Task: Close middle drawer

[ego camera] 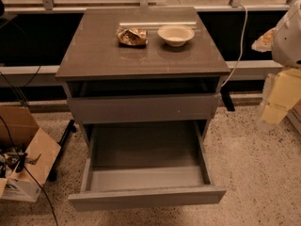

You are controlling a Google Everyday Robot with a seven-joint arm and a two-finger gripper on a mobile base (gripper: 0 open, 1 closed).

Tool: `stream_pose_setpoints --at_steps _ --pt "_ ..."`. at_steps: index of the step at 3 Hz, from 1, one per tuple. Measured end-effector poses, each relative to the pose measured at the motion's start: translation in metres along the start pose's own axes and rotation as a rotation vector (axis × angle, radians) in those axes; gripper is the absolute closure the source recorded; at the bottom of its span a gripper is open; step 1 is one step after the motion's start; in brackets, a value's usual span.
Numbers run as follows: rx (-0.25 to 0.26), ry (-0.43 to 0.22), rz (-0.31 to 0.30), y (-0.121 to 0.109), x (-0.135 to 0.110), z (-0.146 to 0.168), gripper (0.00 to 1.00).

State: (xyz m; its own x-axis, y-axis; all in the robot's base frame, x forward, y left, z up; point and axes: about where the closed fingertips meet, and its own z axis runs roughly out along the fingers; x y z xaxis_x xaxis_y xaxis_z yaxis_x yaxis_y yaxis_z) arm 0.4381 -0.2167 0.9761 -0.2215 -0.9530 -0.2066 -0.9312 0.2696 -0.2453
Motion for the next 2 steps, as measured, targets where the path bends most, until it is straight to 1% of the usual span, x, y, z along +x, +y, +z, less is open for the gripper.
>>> stream_pose_setpoints --at_steps 1,2 --pt "0.000 0.000 0.000 0.0000 0.0000 0.0000 0.00" --pt "0.005 -0.002 -0.002 0.0001 -0.0009 -0.0007 0.08"
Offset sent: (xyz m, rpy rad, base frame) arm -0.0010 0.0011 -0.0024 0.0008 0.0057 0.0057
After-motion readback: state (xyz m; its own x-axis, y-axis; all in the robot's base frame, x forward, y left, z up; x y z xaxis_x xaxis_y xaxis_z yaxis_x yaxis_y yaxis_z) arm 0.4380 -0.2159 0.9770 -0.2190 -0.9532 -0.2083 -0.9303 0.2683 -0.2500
